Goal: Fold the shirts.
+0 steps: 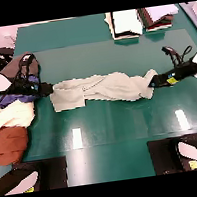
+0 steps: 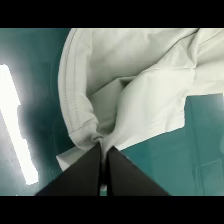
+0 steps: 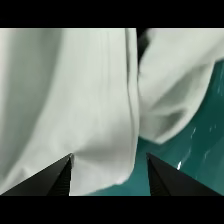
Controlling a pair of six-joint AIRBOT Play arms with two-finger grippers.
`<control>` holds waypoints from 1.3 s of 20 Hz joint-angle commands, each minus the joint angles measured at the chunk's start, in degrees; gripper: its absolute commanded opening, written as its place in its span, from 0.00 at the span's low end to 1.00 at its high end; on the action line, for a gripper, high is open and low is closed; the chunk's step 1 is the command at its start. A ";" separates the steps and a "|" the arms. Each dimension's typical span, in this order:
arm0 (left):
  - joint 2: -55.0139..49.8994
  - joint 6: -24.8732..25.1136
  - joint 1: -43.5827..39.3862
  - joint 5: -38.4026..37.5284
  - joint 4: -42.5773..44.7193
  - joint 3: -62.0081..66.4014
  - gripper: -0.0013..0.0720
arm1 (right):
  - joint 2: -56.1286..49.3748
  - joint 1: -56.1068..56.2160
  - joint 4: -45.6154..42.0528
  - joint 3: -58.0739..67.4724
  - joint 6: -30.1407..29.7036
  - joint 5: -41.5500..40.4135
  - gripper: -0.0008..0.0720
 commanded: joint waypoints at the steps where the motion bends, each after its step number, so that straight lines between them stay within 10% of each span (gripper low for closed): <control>1: -0.02 0.00 0.04 0.09 -0.02 -0.02 0.05 | -4.22 1.68 1.84 7.37 -0.76 0.24 0.74; 14: -0.02 0.00 0.04 -0.11 -0.02 -0.02 0.05 | -32.11 17.33 -0.24 30.53 -0.76 6.73 0.72; 16: -0.02 0.00 0.04 -0.09 -0.02 -0.02 0.05 | -33.07 18.64 -0.28 30.62 -1.03 5.62 0.57; 18: -0.02 0.02 0.04 -0.04 0.00 -0.02 0.05 | -32.15 19.74 -0.26 30.62 -2.86 2.40 0.02; 26: 10.36 -5.16 0.04 0.61 9.73 21.42 0.05 | -10.49 19.74 -13.99 44.52 -2.62 0.02 0.03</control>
